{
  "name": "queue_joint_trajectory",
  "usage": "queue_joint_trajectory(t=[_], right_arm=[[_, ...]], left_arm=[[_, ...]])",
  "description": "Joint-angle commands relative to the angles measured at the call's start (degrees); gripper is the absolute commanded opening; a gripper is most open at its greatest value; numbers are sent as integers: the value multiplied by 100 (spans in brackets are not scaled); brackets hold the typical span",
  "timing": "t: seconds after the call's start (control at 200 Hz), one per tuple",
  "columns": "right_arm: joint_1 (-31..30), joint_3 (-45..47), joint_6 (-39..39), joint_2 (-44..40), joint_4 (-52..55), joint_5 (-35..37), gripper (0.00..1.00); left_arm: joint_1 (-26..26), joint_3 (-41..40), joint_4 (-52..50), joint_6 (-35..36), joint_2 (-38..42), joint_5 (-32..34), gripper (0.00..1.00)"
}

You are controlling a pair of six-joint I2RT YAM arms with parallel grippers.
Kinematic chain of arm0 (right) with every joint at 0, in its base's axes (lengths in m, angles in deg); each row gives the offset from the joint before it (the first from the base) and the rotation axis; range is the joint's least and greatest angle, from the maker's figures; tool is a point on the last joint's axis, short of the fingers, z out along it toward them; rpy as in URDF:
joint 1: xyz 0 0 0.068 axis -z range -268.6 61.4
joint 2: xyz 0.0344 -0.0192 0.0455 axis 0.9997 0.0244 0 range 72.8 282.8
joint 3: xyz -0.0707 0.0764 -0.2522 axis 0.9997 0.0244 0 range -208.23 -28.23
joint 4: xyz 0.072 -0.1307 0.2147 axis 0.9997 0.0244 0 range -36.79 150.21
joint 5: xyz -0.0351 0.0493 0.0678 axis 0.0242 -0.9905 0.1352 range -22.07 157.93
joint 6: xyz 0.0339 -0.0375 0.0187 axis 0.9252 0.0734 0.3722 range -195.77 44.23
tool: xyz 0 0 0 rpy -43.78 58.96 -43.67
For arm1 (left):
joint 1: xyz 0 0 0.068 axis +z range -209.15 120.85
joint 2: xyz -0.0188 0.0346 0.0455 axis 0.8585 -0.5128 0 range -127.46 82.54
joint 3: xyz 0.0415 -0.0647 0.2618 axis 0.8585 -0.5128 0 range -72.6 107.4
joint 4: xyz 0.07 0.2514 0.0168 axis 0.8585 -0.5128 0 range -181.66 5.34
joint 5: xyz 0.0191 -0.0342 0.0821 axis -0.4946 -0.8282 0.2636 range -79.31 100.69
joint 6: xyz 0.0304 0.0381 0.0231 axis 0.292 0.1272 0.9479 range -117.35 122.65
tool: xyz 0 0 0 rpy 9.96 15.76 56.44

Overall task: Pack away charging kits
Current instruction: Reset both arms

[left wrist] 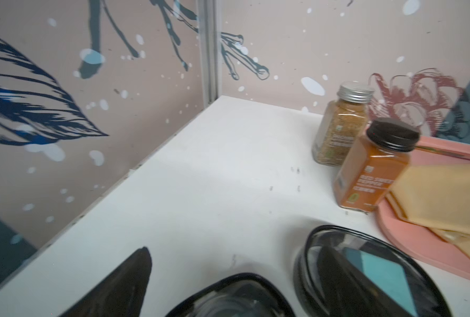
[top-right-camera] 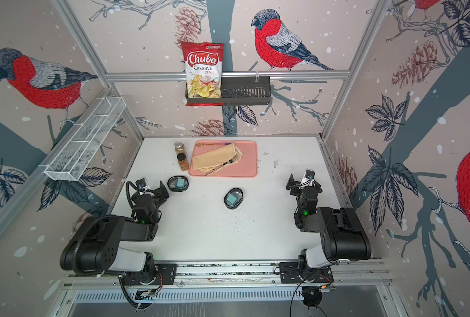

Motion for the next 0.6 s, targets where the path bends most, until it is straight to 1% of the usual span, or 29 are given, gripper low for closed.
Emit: queue_joint_trajectory(t=[0.0, 0.045, 0.06, 0.085, 0.135, 0.17, 0.25, 0.305, 0.365, 0.595], right_arm=[[-17, 19, -1, 4, -268, 109, 100], [-97, 52, -31, -2, -346, 277, 99], [-111, 71, -28, -4, -381, 315, 100], [-114, 82, -32, 0, -387, 327, 100], [-85, 48, -24, 11, -337, 265, 99], [-56, 26, -15, 19, -289, 180, 99], [80, -15, 46, 11, -209, -101, 99], [123, -22, 64, 12, -194, -177, 100], [117, -16, 60, 11, -199, -170, 99], [106, -24, 56, 21, -191, -147, 100]], left_arm=[[-81, 211, 603, 415, -192, -666, 98], [-143, 562, -141, 462, -140, -674, 98], [-160, 677, -406, 321, -109, -559, 98], [-156, 771, -697, 239, -32, -573, 98], [-151, 638, -258, 355, -131, -582, 98], [-152, 600, -156, 404, -154, -609, 98], [-147, 728, -599, 241, -45, -547, 98], [-145, 680, -388, 302, -105, -559, 98], [-142, 727, -570, 244, -50, -544, 98], [-153, 713, -514, 268, -70, -545, 98]])
